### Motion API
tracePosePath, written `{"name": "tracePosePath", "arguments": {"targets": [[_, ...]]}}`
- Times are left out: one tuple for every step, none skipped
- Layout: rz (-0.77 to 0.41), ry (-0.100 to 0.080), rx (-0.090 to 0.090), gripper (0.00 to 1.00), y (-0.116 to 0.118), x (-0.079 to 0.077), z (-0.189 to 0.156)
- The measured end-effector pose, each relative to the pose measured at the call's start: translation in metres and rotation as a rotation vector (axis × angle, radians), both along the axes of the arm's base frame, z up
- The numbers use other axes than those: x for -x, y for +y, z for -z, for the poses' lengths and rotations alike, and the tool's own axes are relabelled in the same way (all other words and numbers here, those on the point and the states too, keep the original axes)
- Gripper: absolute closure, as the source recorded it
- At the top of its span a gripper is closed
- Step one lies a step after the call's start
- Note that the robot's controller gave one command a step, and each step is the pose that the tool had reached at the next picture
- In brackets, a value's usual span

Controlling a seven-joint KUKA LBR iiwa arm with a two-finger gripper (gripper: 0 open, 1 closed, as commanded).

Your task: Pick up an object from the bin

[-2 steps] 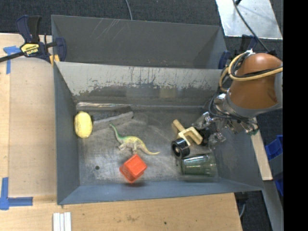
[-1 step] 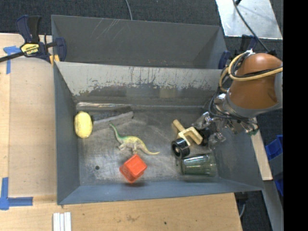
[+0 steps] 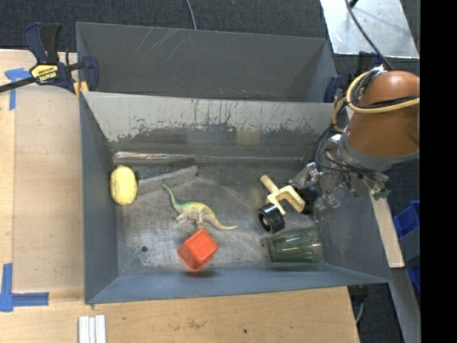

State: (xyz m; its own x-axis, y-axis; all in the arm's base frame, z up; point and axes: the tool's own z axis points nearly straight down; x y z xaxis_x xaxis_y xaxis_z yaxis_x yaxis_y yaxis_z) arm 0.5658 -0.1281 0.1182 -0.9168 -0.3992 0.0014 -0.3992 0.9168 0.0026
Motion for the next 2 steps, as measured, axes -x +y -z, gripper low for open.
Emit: {"name": "tracePosePath", "arguments": {"targets": [[0.006, 0.000, 0.001, 1.00, 0.006, 0.006, -0.059], [0.001, -0.010, 0.003, 1.00, 0.006, 0.003, -0.100]]}}
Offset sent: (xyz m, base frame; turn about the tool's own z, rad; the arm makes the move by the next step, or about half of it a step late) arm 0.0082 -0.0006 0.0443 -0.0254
